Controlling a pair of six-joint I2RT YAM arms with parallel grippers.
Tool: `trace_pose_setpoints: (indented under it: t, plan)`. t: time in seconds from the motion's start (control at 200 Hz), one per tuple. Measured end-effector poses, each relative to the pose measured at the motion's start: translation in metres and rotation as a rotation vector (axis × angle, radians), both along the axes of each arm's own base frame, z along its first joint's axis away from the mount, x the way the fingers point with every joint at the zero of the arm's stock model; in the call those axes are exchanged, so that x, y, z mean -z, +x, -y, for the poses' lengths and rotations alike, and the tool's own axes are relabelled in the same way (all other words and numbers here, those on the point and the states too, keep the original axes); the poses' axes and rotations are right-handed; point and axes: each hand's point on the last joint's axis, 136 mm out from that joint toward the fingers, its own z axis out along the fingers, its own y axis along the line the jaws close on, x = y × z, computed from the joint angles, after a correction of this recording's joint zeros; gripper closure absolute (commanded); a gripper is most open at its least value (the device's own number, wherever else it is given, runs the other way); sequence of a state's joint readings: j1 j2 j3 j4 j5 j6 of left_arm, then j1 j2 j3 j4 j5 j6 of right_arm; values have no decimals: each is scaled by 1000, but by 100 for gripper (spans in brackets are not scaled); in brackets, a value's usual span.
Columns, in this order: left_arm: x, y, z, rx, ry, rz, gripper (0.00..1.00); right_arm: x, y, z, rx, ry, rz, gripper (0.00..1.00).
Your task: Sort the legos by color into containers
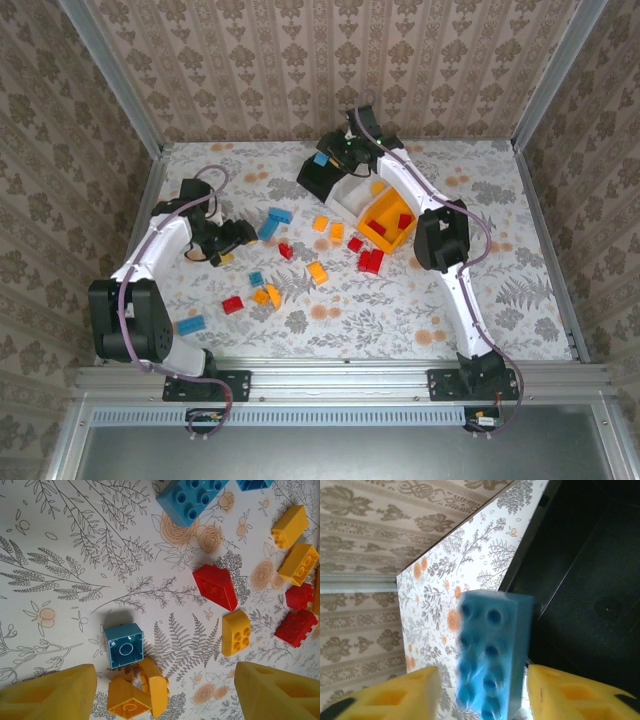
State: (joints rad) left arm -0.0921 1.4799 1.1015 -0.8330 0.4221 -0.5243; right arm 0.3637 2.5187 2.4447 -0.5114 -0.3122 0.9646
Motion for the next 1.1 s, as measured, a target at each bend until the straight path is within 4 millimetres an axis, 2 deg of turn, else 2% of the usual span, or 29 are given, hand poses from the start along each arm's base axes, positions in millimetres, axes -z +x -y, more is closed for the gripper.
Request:
trace_pose_setpoints:
  t: [0.1, 0.35, 0.455, 0.565, 0.67, 0.845, 0.92, 0.99, 1.1]
  plan:
    - [0, -1, -1, -1, 3, -4, 26, 0, 5, 1, 11, 10, 5, 37]
    - [1, -1, -1, 0, 3, -4, 26, -17, 12, 7, 16, 15, 47, 36]
    - [1, -1, -1, 5, 9, 0, 26, -17, 5, 10, -9, -23, 38, 36]
    - [-2, 2, 1, 29, 24, 16, 26, -25, -14, 17, -52, -85, 10, 35]
    - [-5, 9, 12, 75, 37, 35, 26, -46, -45, 28, -113, -158, -7, 35]
    - [-1, 13, 45, 219, 70, 49, 26, -71, -125, 54, -213, -291, -52, 35]
    - [2, 12, 59, 274, 84, 48, 26, -68, -160, 61, -253, -327, -81, 36]
    - [6, 9, 67, 305, 92, 41, 26, -57, -191, 63, -302, -370, -116, 36]
    - [7, 9, 65, 296, 97, 39, 26, -21, -236, 50, -420, -460, -179, 36]
